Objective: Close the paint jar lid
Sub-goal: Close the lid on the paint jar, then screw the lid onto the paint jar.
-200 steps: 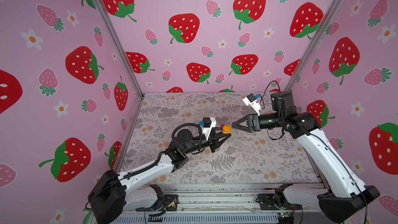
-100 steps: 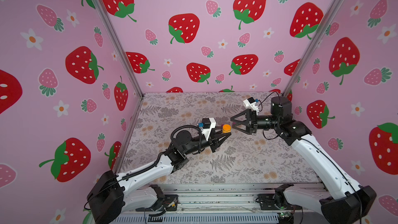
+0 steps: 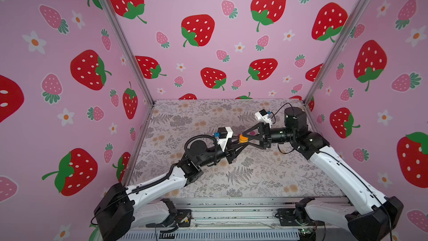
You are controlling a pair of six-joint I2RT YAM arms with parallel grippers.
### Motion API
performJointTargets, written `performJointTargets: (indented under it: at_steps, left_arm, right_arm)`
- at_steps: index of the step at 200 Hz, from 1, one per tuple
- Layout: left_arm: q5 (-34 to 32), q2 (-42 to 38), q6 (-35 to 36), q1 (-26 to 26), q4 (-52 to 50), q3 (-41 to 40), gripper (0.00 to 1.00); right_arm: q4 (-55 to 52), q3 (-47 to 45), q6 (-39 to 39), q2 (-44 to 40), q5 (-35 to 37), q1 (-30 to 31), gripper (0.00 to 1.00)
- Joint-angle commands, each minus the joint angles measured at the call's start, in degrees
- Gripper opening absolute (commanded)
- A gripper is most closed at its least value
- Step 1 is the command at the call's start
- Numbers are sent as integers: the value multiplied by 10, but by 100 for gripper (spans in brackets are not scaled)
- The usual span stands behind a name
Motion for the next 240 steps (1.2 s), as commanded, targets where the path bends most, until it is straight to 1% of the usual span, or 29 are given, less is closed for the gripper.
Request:
performJointTargets:
  at_steps: [1,35,49,64,82,96,102,136,147,194,204,215,218,222,240]
  left_arm:
    - [-3,1,6,-2,4,11,0]
    - [-6,-2,7,-2,-4,13,0]
    - [-5,-2,6,-2,-5,14,0]
    - [-5,-2,5,-2,-5,14,0]
    - [-5,-2,4,-2,-5,15,0]
    - [-6,-3,5,-2,-7,15,0]
    - [-6,-3,5,-2,-7,15,0]
    - [-7,-3,6,-2,-11,16,0]
    - [-7,-5,5,-2,-11,15,0]
    - [-6,-8,6,-2,-23,20,0]
    - [-5,-9,5,-2,-27,21,0]
    - [-5,-11,6,-2,-34,22,0]
    - [-4,-12,6,-2,-36,23,0]
    - [-4,-13,6,-2,-41,24,0]
    - [3,-19,5,2,-51,25,0]
  right_arm:
    - [14,-3,2,-1,10,8,73]
    - [12,-3,2,-1,16,13,66]
    - [13,-4,3,0,15,14,60]
    - [15,-4,5,-2,16,16,58]
    - [14,-3,5,-2,16,16,53]
    - [14,-3,5,-2,18,17,53]
    - [13,-4,5,-2,18,17,49]
    - [13,-7,6,-2,22,19,41]
    - [12,-7,6,-2,22,20,37]
    - [13,-10,7,-4,27,21,36]
    - [12,-10,7,-7,29,21,39]
    - [11,-7,7,-10,32,21,51]
    - [10,-6,4,-12,33,21,56]
    - [5,-3,1,-14,34,20,61]
    - [-54,25,-50,-21,42,15,74]
